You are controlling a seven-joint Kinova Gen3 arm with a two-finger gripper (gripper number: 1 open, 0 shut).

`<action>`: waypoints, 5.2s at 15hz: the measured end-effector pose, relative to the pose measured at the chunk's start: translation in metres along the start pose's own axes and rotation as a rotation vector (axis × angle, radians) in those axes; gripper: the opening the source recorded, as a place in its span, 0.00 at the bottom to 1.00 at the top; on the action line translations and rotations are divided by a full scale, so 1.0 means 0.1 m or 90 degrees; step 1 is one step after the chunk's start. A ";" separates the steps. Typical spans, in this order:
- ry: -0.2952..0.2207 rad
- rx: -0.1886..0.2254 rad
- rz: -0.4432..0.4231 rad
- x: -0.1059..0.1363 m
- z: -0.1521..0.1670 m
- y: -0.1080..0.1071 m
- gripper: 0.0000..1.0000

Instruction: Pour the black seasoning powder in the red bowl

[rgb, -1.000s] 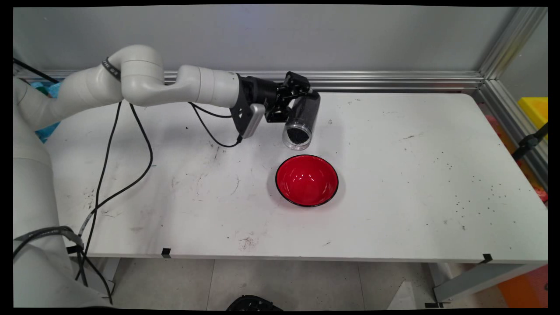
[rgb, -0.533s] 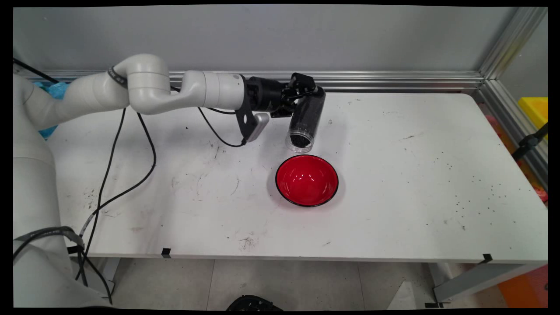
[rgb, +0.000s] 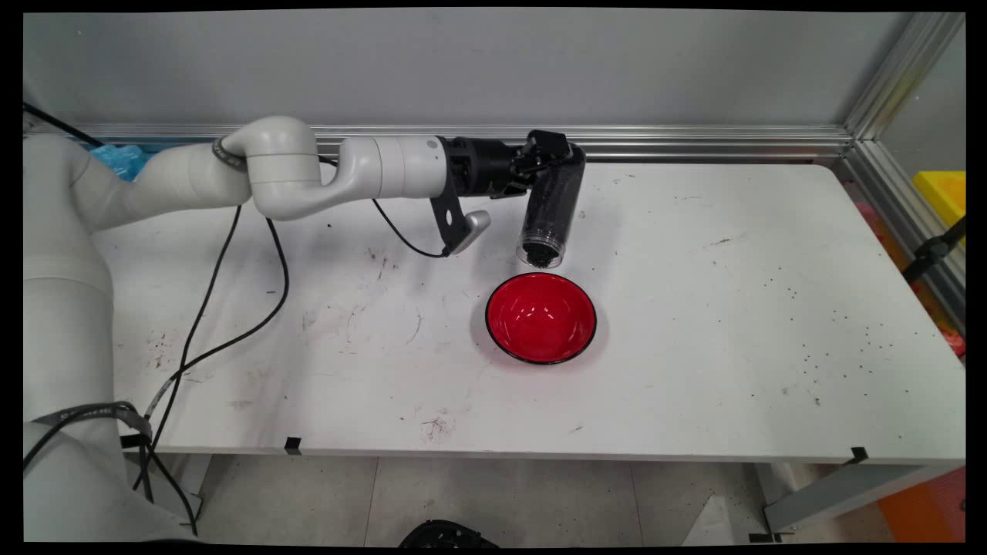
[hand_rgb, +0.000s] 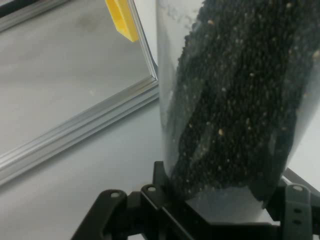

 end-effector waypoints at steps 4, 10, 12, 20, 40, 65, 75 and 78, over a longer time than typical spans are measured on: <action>-0.007 0.006 0.027 0.07 0.05 0.03 0.00; -0.010 0.011 0.061 0.21 0.09 0.09 0.00; -0.012 0.012 0.068 0.25 0.09 0.10 0.00; -0.021 0.011 0.090 0.36 0.08 0.12 0.00; -0.031 0.010 0.094 0.47 -0.07 0.08 0.00; 0.021 -0.050 -0.167 0.16 -0.27 -0.11 0.00; 0.038 -0.120 -0.421 -0.18 -0.44 -0.14 0.00; 0.033 -0.138 -0.502 -0.27 -0.49 -0.13 0.00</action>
